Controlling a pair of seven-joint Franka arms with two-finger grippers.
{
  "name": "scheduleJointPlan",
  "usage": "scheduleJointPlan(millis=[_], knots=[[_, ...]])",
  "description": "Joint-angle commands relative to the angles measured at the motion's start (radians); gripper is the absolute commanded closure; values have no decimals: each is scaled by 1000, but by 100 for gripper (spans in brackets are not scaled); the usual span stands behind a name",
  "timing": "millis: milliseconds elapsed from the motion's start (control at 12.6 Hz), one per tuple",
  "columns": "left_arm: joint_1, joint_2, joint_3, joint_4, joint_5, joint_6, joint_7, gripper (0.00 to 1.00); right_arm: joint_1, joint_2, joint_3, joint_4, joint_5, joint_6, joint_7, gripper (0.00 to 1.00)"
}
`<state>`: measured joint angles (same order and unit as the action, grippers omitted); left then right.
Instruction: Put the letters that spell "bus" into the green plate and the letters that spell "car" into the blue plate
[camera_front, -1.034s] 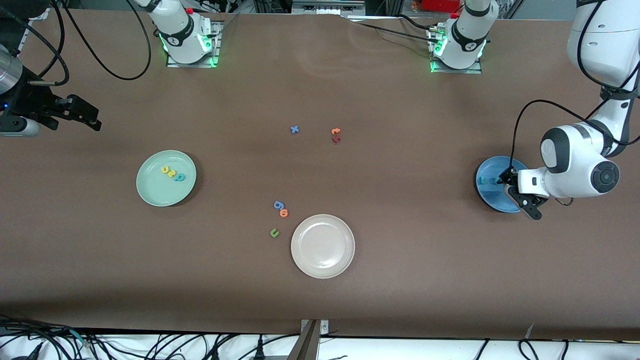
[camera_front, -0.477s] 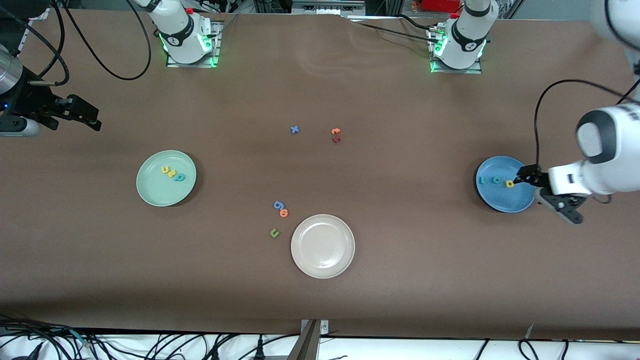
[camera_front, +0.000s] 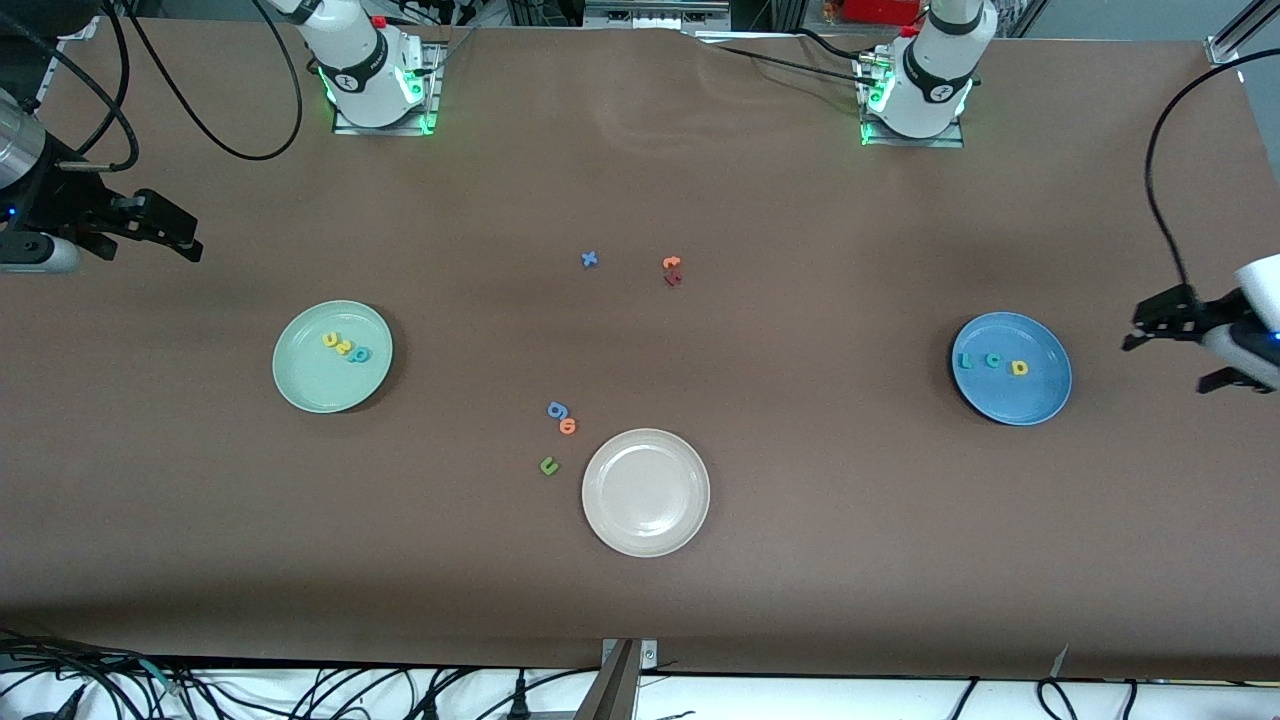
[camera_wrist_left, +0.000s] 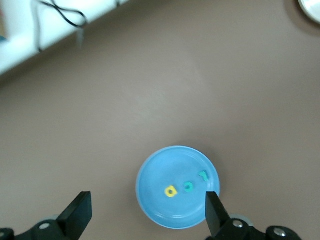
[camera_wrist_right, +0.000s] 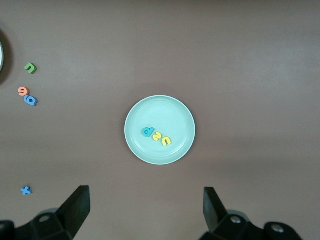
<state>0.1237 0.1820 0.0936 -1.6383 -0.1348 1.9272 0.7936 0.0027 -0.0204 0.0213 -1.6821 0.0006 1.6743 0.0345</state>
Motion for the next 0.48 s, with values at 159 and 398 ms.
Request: scheduleJointPlan(millis=[159,398], knots=[[8,-21,0,124,-16,-57,-1,0,8,-6,-9,1,9,-1,-8,0],[30,-32,6,126,-17,-119,-11,0,8,-6,-9,2,9,-1,-8,0]])
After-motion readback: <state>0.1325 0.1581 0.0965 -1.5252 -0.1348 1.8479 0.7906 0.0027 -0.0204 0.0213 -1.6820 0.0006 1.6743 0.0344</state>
